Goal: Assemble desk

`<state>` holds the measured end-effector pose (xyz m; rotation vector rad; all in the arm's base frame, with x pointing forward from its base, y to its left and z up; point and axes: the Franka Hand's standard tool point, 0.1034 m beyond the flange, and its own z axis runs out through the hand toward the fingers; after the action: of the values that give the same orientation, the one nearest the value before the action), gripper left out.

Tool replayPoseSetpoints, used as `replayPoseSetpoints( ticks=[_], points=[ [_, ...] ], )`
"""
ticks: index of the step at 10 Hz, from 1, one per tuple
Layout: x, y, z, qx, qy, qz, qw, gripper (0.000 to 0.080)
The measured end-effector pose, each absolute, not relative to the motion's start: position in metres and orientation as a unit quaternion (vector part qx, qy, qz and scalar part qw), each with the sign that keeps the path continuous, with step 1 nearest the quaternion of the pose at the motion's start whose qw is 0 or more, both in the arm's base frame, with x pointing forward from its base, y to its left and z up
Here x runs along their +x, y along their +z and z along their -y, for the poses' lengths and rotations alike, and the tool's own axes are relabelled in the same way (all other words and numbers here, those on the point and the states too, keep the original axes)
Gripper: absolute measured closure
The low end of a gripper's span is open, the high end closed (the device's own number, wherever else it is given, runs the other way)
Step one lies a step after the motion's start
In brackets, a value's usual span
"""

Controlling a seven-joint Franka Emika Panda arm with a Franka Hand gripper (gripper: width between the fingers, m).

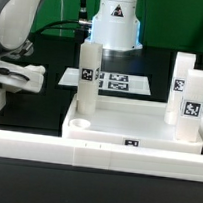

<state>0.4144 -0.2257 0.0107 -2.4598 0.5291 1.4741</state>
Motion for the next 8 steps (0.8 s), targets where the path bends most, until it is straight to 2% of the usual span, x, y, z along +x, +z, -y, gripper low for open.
replayPoseSetpoints(
  ticks=[1,5,6,8],
  points=[
    [0.414,0.011,0.226,-0.838,0.502,-0.181,0.113,0.0511],
    [0.417,0.013,0.226,-0.839,0.5,-0.183,0.11,0.0511],
    [0.42,0.017,0.225,-0.839,0.499,-0.19,0.107,0.0511],
    [0.439,0.046,0.211,-0.846,0.488,-0.193,0.094,0.0511]
  ],
)
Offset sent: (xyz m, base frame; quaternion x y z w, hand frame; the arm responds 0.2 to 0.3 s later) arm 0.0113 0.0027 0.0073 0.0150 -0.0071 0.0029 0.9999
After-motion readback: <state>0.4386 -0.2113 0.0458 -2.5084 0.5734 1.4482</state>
